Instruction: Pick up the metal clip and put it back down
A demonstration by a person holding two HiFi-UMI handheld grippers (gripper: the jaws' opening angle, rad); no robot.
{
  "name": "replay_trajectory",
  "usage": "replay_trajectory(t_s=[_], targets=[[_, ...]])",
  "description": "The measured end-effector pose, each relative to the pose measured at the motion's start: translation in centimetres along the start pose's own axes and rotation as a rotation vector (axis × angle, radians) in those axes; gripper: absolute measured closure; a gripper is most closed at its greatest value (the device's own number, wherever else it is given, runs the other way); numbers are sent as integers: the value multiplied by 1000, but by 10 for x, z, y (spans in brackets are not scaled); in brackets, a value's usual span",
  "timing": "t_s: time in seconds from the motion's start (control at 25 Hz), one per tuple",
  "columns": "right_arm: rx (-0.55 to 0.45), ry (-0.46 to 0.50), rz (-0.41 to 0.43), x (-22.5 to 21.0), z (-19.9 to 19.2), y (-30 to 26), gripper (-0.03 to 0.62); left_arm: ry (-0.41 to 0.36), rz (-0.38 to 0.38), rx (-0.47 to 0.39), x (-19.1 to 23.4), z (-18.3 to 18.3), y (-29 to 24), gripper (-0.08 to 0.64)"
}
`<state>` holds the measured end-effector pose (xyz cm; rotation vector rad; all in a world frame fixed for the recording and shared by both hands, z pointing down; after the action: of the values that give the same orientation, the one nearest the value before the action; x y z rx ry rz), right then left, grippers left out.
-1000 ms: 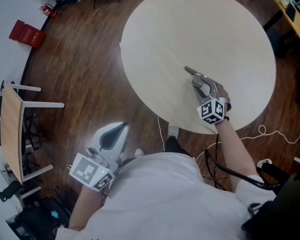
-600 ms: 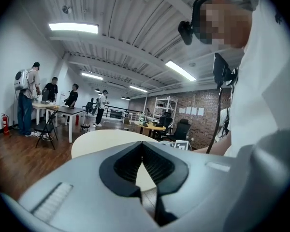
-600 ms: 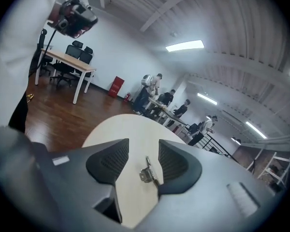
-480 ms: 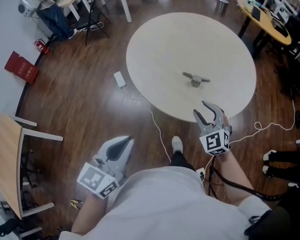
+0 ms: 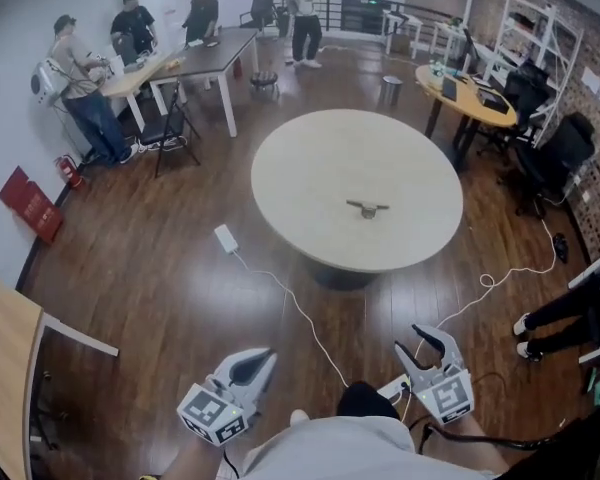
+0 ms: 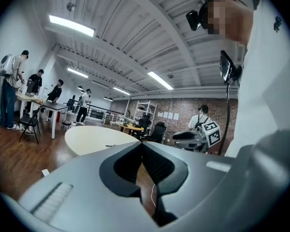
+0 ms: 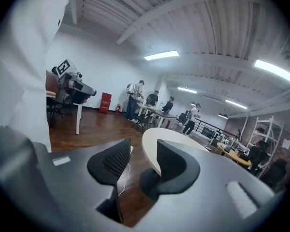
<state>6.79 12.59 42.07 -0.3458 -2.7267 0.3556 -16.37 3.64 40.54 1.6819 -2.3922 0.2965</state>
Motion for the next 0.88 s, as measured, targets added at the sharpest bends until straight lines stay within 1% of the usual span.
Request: replay_trajectory(t_s=[0.08, 0.2, 0.32, 0.4, 0.52, 0.76, 0.88], targets=[[4, -26, -8, 5, 3, 11, 419, -6, -5, -8, -1, -6, 5, 561], [-22, -36, -33, 10, 11, 22, 422, -6, -22, -10, -7, -14, 11, 561], [-45, -32, -54, 13, 17, 36, 423, -35, -69, 6, -20, -22, 5, 561], [-46, -42, -61, 13, 13, 51, 426, -58, -101, 14, -35, -23, -5, 561], [-29, -58, -73, 10, 2, 78, 433, -74, -140, 9, -63, -23, -24, 561], [-12, -86, -92, 9, -24, 139, 439, -95, -237, 24, -141, -35, -56, 561], [-13, -102, -90, 13, -37, 166, 442, -103, -256, 27, -174, -41, -57, 561]])
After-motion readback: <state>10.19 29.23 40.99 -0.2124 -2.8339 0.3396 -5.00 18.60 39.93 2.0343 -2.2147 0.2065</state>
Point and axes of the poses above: the fingertips, and each gripper's own axes: y backward along the fingers, x to its left, z out of its top, the point moved 1 cm from there along y, backward along the fingers, and after that the axes turned 5 degrees about -x, right-handed, at the moved point
